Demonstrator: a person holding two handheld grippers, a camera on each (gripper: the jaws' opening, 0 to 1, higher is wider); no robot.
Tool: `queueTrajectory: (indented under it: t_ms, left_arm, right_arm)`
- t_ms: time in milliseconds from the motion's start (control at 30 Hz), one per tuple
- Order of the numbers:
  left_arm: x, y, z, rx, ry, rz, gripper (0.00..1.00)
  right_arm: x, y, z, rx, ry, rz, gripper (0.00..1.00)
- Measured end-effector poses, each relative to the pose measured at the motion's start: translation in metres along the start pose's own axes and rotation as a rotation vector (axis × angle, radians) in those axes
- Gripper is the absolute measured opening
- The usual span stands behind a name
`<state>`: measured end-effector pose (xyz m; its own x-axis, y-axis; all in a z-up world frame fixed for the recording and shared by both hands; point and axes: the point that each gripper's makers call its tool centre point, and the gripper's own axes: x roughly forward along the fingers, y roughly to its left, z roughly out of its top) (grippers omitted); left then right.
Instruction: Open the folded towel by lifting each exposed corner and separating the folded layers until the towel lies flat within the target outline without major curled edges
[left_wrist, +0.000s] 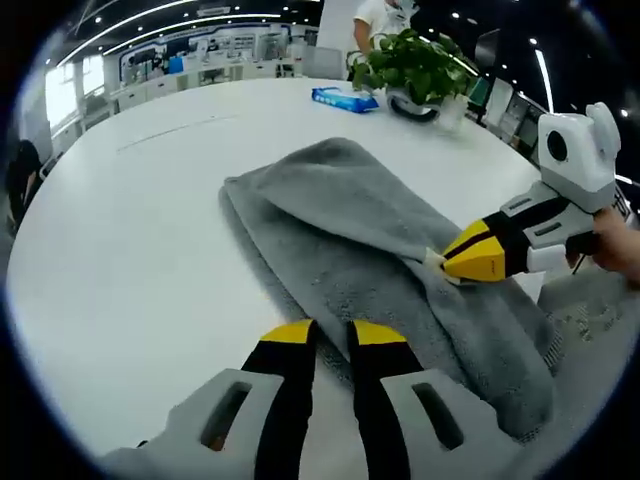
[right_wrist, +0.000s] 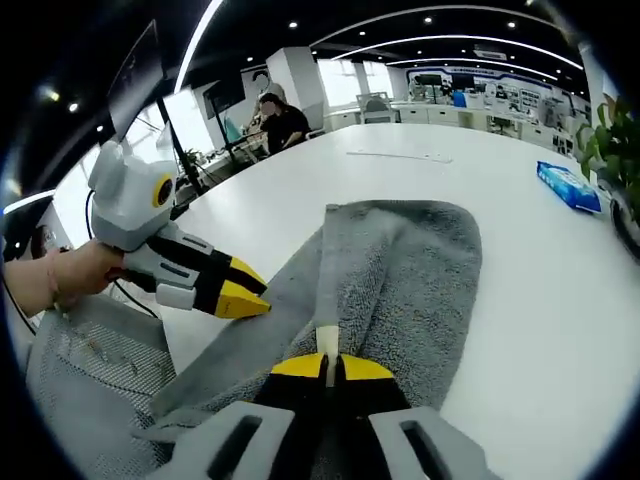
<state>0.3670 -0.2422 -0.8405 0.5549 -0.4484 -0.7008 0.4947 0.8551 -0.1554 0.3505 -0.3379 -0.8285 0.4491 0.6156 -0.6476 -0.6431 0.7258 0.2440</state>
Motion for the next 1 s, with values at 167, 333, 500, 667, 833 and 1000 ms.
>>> queueTrajectory:
  t_ms: [167, 333, 500, 667, 833, 1000]
  left_arm:
    - [0.0, -0.004, -0.001, -0.014, 0.004, -0.017, 0.01]
    - [0.002, -0.005, -0.002, 0.095, 0.016, 0.001, 0.01]
    - [0.002, -0.008, -0.002, 0.177, 0.018, 0.016, 0.01]
    - [0.003, -0.007, -0.002, 0.207, 0.021, 0.018, 0.01]
    - [0.004, -0.007, -0.001, 0.236, 0.025, 0.022, 0.01]
    - [0.004, -0.007, -0.001, 0.246, 0.025, 0.024, 0.01]
  right_arm:
    - [-0.006, -0.004, 0.006, 0.038, -0.028, -0.004, 0.0]
    - [-0.017, -0.017, 0.006, 0.118, -0.045, -0.03, 0.0]
    - [-0.033, -0.046, 0.004, 0.144, -0.053, -0.122, 0.0]
    - [-0.052, -0.071, 0.001, 0.177, -0.062, -0.209, 0.0]
    - [-0.066, -0.092, -0.007, 0.196, -0.046, -0.26, 0.0]
    - [-0.073, -0.111, -0.017, 0.152, 0.012, -0.321, 0.0]
